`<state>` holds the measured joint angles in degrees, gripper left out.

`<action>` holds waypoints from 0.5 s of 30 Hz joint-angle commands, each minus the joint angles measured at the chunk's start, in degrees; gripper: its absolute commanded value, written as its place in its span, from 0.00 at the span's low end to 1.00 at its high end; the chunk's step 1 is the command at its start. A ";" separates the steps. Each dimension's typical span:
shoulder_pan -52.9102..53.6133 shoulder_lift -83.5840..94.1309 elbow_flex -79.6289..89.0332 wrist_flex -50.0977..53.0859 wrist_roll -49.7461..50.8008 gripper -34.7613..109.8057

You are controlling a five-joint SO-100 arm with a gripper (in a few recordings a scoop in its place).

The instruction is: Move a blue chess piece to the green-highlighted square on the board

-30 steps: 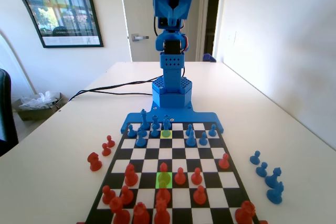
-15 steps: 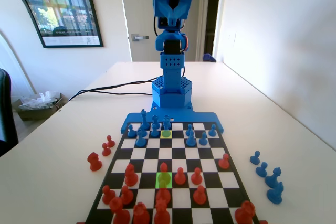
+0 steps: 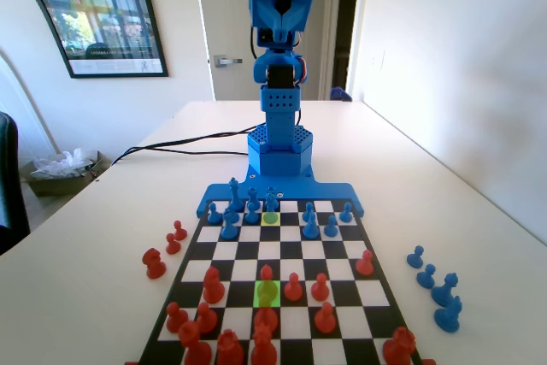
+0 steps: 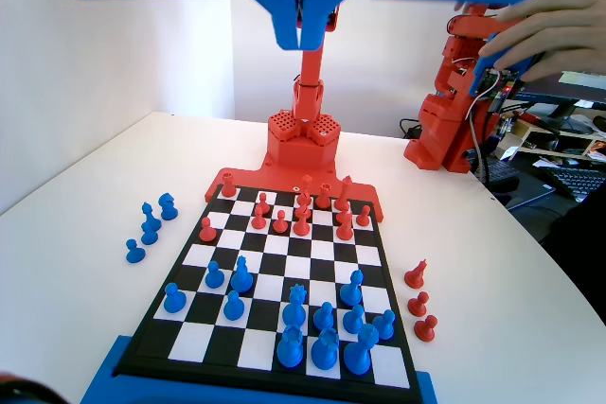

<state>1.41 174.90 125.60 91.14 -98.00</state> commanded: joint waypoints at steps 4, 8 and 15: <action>-0.26 0.18 -0.62 -0.88 -0.53 0.27; -0.26 0.18 -0.62 -0.88 -0.53 0.27; -0.35 0.18 -0.62 -0.97 -0.70 0.25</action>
<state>1.41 174.90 125.60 91.14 -98.00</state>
